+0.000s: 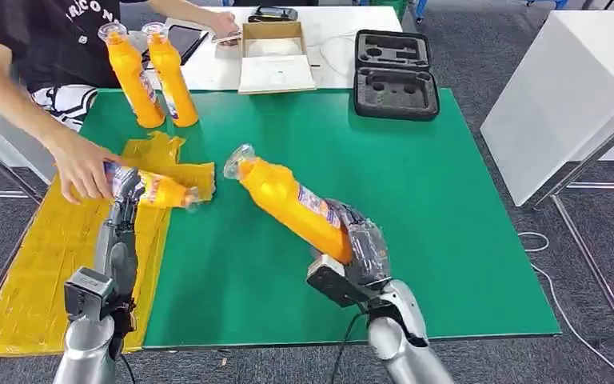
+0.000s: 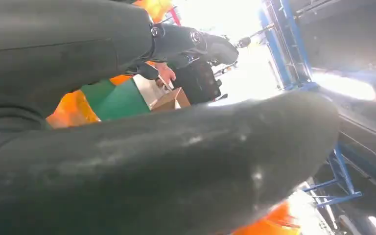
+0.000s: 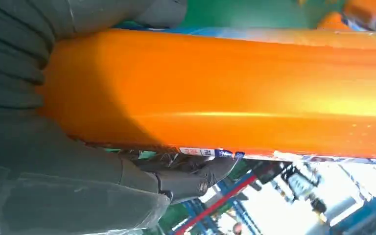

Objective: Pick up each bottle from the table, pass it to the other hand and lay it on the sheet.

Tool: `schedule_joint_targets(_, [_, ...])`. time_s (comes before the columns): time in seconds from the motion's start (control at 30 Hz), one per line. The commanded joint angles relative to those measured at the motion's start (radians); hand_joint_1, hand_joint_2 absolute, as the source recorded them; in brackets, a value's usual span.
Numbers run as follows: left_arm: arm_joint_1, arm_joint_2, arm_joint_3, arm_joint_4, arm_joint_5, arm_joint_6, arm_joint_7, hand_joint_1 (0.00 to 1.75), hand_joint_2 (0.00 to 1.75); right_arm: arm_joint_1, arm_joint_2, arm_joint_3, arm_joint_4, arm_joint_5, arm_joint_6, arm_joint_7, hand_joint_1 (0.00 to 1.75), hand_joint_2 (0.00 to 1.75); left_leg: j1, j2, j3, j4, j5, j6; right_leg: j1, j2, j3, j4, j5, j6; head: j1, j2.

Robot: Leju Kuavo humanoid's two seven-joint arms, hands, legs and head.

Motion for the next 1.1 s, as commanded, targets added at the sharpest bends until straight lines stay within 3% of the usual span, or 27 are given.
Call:
schedule_joint_targets(0.03, [-0.067,-0.011,-0.023,0.082,-0.024,0.016,0.056,0.0,0.0,0.012,0.042,-0.068,-0.042,-0.09,-0.06,-0.061,1.75,1.75,0.001,-0.001,0.002,0.001,-0.001,-0.002,0.001,-0.002,0.002,0.0,-0.002,-0.001,0.0,0.0])
schedule_joint_targets(0.07, [-0.077,-0.01,-0.035,0.093,-0.035,0.017,0.072,0.0,1.75,0.012,0.048,-0.069,-0.044,-0.11,-0.069,-0.077,1.75,1.75,0.002,-0.001,0.003,0.002,-0.003,-0.004,0.002,-0.004,0.005,0.001,-0.003,-0.002,0.0,0.0])
schedule_joint_targets(0.3, [-0.151,-0.005,-0.12,0.211,-0.052,0.007,0.186,0.0,1.75,-0.018,0.085,-0.05,-0.016,-0.189,-0.093,-0.159,1.75,1.75,0.001,-0.001,0.003,0.001,-0.002,-0.004,0.001,-0.004,0.004,0.0,-0.003,-0.002,0.0,0.0])
schedule_joint_targets(0.57, [-0.214,-0.002,-0.262,0.244,0.0,-0.029,0.239,0.0,1.75,-0.117,0.092,0.072,0.119,-0.264,-0.048,-0.231,1.75,1.75,0.001,0.001,0.001,0.001,-0.002,-0.003,0.002,-0.001,0.002,0.0,-0.001,-0.001,0.0,0.0])
schedule_joint_targets(1.1, [-0.217,0.014,-0.299,0.205,0.172,-0.049,0.249,0.0,1.75,-0.202,0.106,0.212,0.224,-0.297,-0.021,-0.251,1.75,1.75,0.001,0.004,0.0,0.001,-0.002,-0.003,0.001,0.002,0.001,0.0,-0.001,-0.001,0.0,0.0])
